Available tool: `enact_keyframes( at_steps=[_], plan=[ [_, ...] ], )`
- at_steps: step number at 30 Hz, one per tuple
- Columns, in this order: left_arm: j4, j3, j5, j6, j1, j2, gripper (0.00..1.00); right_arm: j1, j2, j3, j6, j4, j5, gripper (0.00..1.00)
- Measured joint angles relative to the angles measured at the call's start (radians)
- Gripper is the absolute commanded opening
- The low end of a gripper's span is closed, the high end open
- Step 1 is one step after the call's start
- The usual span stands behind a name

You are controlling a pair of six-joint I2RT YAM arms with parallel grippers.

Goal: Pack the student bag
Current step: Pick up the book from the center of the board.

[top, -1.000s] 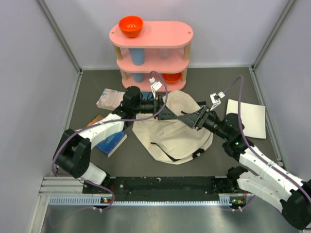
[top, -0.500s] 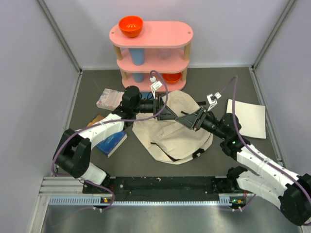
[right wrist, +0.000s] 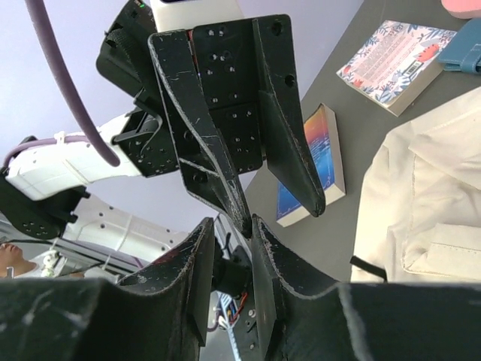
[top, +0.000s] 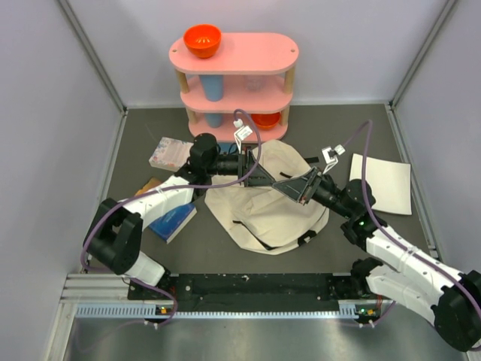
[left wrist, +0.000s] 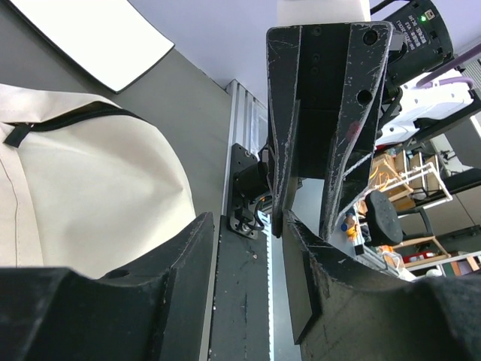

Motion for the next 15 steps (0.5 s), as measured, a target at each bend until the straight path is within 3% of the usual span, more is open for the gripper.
enact_keyframes(
  at_steps=[2, 4, 5, 15],
  plan=[
    [0.008, 0.000, 0.001, 0.000, -0.002, 0.000, 0.46, 0.000, -0.011, -0.003, -0.005, -0.006, 0.006, 0.22],
    [0.009, 0.000, 0.001, 0.000, -0.002, 0.000, 0.46, 0.000, -0.014, -0.003, -0.007, -0.014, 0.009, 0.05],
    [0.009, 0.000, 0.003, -0.001, -0.002, 0.000, 0.46, 0.000, -0.014, -0.003, -0.009, -0.015, 0.011, 0.03],
    [0.015, 0.000, 0.007, -0.003, -0.002, 0.001, 0.45, 0.000, -0.020, -0.011, -0.018, -0.023, 0.026, 0.00]
  ],
)
